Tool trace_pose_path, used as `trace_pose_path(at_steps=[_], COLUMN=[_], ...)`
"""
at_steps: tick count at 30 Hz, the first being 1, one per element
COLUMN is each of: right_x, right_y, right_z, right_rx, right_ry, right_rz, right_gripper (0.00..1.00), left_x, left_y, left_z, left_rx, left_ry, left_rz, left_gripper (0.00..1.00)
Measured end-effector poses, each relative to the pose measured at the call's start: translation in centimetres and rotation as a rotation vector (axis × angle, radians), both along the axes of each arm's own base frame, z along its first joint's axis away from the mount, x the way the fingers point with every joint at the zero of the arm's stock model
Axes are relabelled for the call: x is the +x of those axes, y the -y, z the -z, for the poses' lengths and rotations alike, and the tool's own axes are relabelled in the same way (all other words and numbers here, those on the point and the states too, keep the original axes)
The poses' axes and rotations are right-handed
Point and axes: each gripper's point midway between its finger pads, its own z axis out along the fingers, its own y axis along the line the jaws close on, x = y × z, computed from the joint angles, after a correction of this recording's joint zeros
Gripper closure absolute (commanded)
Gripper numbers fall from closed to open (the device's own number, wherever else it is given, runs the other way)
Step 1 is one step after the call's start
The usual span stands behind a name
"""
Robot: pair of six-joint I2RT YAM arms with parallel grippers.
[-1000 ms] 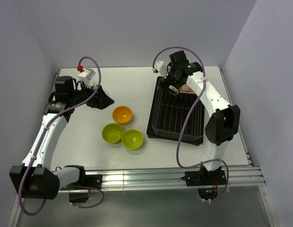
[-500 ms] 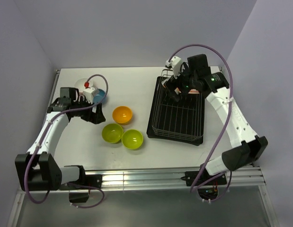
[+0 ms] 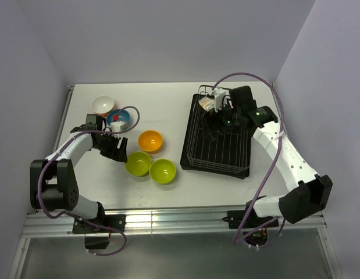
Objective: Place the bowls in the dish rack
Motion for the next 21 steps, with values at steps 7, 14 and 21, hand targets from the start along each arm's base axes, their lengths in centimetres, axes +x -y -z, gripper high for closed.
trace_pose_path(at_steps=[7,14,21], right_x=[-0.8,-0.9,-1.4], right_y=[-0.8,-1.6,-2.6], right_z=[-0.7,-2.1,-2.0], right_rx=[0.082,0.155,0.223], right_ry=[-0.014,-0.004,-0.050], right_rz=[0.025,0.035,0.037], right_gripper=[0.02,0.03,0.03], left_x=[0.0,0.1,0.5], left_y=[1.0,1.4,1.8], left_z=[2.1,3.5,3.4], left_rx=[0.009,0.006,-0.017], left_ry=[-0.053,-0.097,-0.103], left_rz=[0.038,0.037,0.034], left_gripper=[0.34,0.54,0.91])
